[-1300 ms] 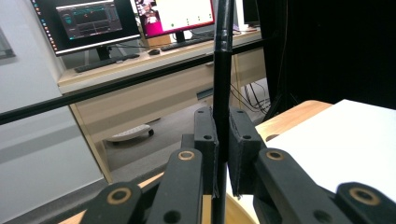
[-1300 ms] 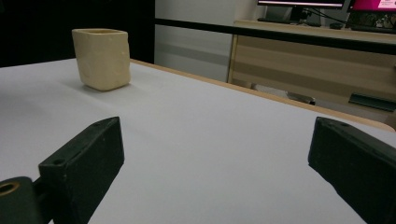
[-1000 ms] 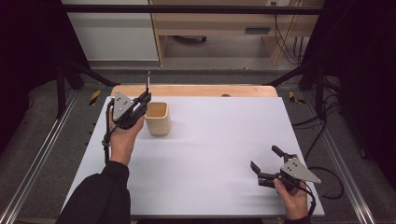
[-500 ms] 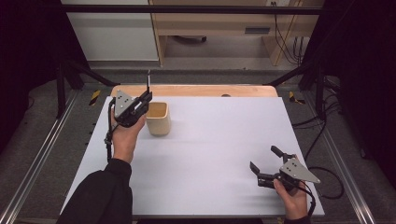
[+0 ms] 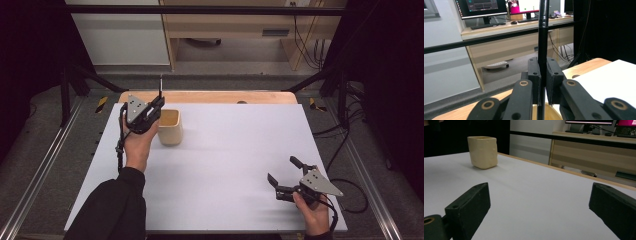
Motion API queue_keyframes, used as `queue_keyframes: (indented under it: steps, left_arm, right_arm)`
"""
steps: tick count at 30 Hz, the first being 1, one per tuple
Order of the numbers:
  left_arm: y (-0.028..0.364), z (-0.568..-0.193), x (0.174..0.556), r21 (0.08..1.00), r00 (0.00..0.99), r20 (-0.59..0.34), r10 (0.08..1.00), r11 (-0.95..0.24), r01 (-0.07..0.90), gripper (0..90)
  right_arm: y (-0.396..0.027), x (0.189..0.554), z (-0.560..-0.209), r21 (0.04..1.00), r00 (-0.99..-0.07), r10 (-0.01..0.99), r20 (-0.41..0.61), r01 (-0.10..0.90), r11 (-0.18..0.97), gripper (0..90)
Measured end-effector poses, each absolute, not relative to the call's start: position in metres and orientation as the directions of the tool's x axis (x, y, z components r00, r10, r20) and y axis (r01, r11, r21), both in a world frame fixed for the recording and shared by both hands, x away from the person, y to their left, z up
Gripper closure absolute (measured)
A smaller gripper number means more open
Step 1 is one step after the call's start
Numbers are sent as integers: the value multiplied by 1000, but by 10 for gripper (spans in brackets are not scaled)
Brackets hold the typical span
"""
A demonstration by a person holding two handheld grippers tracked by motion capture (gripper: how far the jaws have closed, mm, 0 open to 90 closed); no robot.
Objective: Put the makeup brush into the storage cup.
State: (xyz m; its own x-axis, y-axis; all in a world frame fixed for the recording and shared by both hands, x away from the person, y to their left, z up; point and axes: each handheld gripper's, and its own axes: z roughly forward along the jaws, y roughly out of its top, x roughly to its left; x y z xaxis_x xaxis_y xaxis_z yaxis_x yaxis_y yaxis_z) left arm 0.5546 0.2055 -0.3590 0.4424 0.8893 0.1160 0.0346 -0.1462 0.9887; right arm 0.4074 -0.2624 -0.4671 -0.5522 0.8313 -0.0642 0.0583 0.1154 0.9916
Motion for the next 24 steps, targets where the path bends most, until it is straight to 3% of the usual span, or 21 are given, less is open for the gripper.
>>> queue_keyframes:
  steps: [24]
  left_arm:
    - [200, -369, 567, 991, 449, 85, 890, -123, 56, 834]
  right_arm:
    - [-262, 407, -467, 992, -562, 822, -86, 31, 125, 31]
